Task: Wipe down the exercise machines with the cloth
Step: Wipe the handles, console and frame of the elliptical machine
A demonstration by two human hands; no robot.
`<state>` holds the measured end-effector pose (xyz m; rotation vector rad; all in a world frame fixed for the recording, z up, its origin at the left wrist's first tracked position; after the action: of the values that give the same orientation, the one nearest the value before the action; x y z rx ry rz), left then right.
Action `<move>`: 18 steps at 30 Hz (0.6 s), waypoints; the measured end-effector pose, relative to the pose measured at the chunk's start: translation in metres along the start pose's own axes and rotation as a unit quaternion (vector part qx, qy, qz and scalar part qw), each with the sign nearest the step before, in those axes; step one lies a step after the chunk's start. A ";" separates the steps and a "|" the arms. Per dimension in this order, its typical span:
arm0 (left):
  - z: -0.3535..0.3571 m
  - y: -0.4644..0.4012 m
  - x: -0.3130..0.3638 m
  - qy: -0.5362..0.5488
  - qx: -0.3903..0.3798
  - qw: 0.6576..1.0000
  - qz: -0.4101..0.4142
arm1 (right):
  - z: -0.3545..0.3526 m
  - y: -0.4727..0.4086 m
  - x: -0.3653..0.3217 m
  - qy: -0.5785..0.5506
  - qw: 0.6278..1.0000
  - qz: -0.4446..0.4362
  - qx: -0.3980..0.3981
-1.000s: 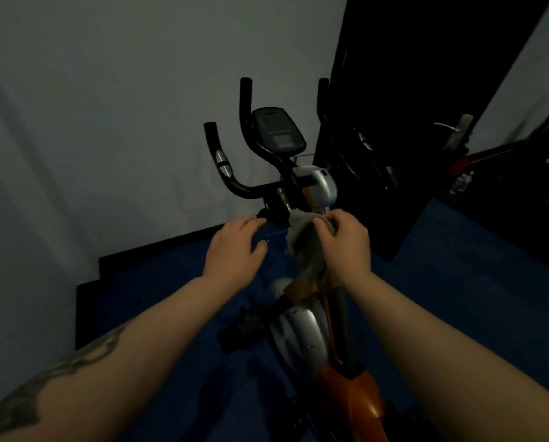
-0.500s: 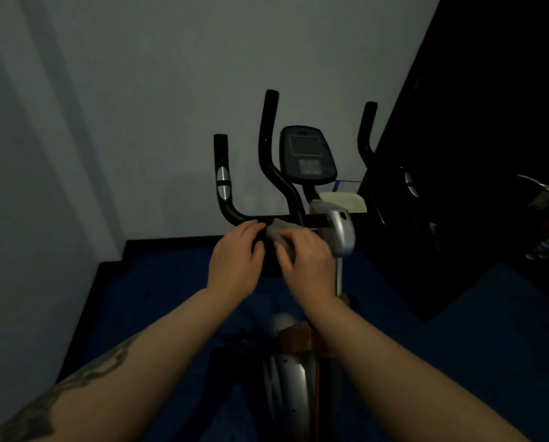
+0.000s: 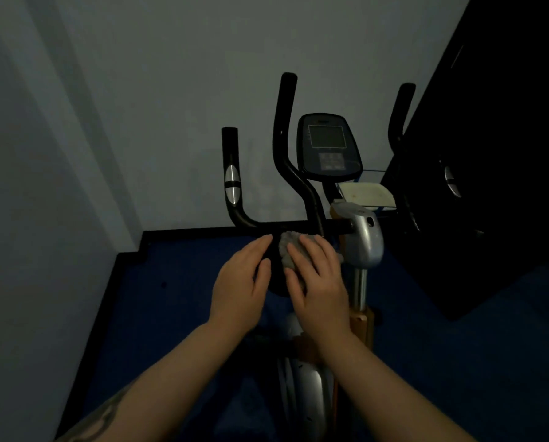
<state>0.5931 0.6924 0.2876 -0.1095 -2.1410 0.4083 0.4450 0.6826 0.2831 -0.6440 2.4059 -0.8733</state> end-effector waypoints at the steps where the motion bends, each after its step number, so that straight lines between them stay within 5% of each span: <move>1: 0.001 0.000 -0.001 0.009 0.004 1.000 0.001 | -0.001 0.004 0.000 0.002 1.000 -0.001 0.000; 6: 0.002 -0.002 -0.007 0.022 0.014 1.000 0.017 | -0.009 -0.018 0.014 0.033 0.996 -0.070 -0.049; 14: 0.005 0.001 -0.008 0.031 0.028 0.999 0.001 | -0.010 -0.001 0.008 0.016 0.999 -0.047 -0.021; 18: 0.006 0.002 -0.007 0.045 0.033 0.998 -0.004 | 0.000 -0.019 0.001 -0.026 0.999 0.036 0.014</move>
<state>0.5918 0.6908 0.2782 -0.0802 -2.0367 0.4617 0.4491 0.6687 0.2956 -0.5596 2.3524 -0.8483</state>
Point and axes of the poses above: each hand's wrist, its own y-axis away from the middle knuckle, its own z-axis out of the palm, x = y × z, the point moved 2 cm from there along -y, towards the middle knuckle, and after that the axes turned 5 degrees about -z, right-handed, at the moved point
